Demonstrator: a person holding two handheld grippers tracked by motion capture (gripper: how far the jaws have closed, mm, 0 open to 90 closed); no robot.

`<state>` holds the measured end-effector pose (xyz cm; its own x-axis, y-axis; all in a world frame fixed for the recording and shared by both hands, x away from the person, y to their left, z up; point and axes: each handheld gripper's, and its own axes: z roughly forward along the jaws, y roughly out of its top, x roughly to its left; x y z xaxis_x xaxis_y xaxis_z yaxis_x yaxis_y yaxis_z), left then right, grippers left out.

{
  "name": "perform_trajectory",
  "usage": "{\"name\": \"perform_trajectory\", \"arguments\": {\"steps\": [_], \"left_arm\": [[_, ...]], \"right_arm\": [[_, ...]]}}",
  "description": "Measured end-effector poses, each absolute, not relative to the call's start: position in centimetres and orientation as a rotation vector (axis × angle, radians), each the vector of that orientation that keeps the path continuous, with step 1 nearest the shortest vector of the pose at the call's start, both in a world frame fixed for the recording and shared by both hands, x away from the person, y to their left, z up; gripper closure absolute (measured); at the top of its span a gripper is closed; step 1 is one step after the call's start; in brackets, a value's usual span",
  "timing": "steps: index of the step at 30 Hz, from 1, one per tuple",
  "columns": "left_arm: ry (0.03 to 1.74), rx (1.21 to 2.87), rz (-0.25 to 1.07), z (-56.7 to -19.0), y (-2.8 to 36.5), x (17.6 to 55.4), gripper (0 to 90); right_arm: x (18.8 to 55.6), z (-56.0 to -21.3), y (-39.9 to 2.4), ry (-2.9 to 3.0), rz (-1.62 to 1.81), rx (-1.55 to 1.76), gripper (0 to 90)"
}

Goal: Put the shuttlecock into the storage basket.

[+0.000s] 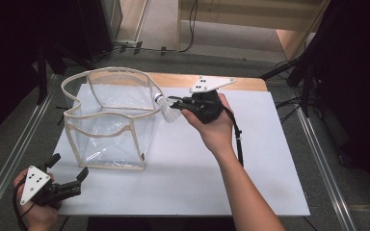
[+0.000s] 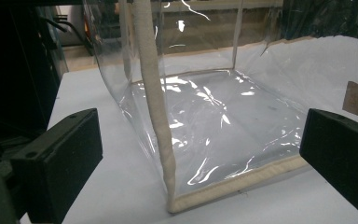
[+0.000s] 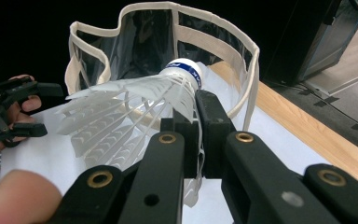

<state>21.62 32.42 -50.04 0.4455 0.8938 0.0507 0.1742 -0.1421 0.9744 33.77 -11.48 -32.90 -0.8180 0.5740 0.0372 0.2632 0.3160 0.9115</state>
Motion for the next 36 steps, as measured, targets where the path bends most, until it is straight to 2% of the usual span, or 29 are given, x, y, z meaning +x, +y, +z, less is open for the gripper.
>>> {"name": "perform_trajectory", "arguments": {"steps": [36], "left_arm": [[0.951, 1.611, 0.825, -50.0, 32.4, 21.7, 0.0]], "right_arm": [[36.2, -31.7, -8.8, 2.302, 1.496, 0.725, 85.6]]}}
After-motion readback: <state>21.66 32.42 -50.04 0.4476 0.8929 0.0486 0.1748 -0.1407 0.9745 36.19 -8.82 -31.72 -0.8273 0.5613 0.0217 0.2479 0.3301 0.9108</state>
